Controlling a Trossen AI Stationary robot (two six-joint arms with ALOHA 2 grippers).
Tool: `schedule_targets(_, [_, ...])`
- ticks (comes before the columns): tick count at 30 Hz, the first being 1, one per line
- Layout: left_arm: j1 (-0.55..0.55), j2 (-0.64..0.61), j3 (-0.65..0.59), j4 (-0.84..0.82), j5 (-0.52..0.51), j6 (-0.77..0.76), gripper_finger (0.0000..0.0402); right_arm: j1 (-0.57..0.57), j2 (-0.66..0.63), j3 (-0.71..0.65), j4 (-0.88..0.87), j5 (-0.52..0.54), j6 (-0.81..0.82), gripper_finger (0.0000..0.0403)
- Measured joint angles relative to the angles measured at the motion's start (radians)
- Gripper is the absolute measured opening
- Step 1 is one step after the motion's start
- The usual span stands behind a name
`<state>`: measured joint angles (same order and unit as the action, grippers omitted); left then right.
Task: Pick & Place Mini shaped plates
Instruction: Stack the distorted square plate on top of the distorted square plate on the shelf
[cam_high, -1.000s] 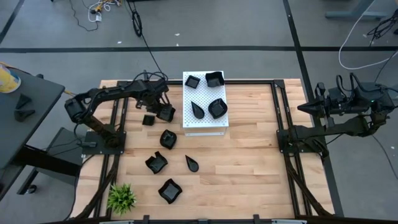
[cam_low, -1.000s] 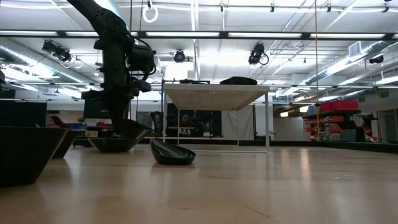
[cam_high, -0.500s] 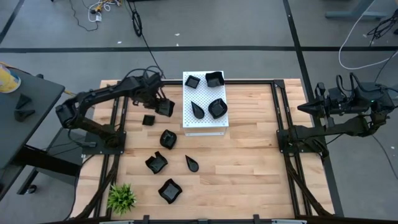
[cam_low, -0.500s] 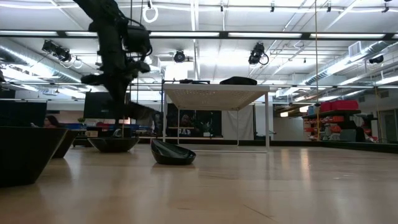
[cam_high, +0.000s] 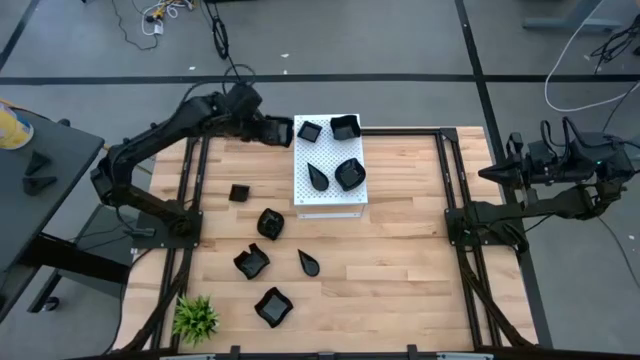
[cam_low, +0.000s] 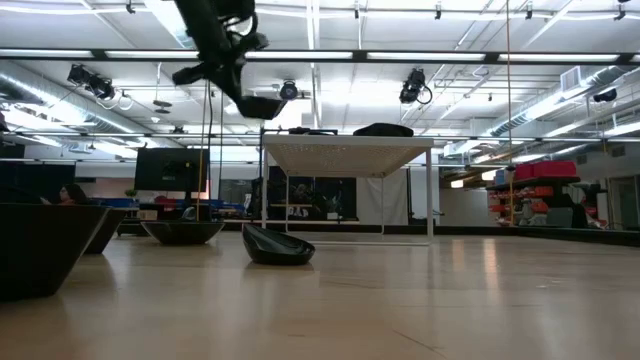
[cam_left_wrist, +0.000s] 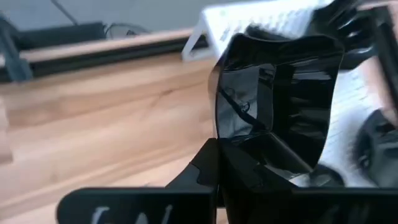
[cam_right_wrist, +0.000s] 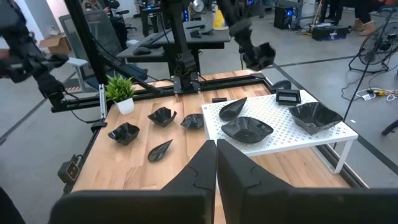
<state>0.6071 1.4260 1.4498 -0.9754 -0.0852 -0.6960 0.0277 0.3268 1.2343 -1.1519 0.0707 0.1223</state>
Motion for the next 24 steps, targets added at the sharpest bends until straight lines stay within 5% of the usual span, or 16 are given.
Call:
schedule_targets(12, [-0.052,0.167,0.261,0.005,-0.004,0.003,0.0006,0.000,0.000,0.000,0.000,0.000,0.000,0.0019])
schedule_targets(24, [-0.115,0.361,0.396,0.267,0.071,-0.065,0.0008,0.000,0.000,0.000,0.000,0.000,0.000,0.0019])
